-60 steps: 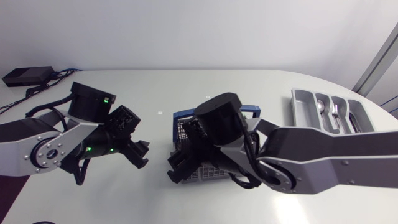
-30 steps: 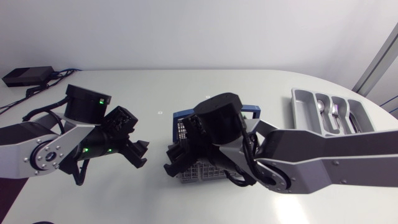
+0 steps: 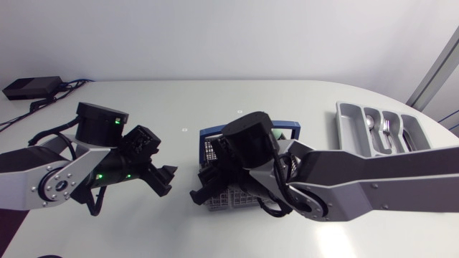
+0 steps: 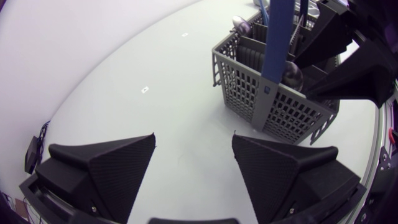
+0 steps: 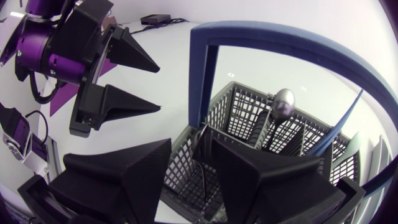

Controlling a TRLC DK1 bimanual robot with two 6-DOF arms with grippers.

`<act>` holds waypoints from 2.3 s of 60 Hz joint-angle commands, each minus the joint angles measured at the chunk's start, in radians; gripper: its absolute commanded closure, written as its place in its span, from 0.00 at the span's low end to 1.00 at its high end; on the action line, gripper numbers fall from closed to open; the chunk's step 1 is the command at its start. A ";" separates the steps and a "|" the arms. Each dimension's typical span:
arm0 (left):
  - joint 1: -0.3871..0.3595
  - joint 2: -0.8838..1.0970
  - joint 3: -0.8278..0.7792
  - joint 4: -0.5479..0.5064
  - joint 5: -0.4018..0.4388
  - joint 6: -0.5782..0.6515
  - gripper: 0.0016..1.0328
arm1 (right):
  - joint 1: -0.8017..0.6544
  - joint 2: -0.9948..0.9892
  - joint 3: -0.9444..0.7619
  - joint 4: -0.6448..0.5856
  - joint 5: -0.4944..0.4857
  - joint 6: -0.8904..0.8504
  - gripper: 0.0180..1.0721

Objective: Sort the cutlery from the basket into the organizer compartments.

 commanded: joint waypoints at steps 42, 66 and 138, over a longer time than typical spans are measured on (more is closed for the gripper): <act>0.069 -0.008 -0.021 -0.025 0.280 0.074 0.05 | -0.005 0.018 -0.031 0.030 0.019 0.010 0.86; 0.069 0.011 -0.023 -0.025 0.281 0.082 0.05 | -0.010 -0.066 -0.071 0.023 0.003 -0.013 0.89; 0.066 0.032 -0.026 -0.016 0.281 0.090 0.05 | 0.000 -0.180 -0.167 0.069 -0.053 -0.092 0.93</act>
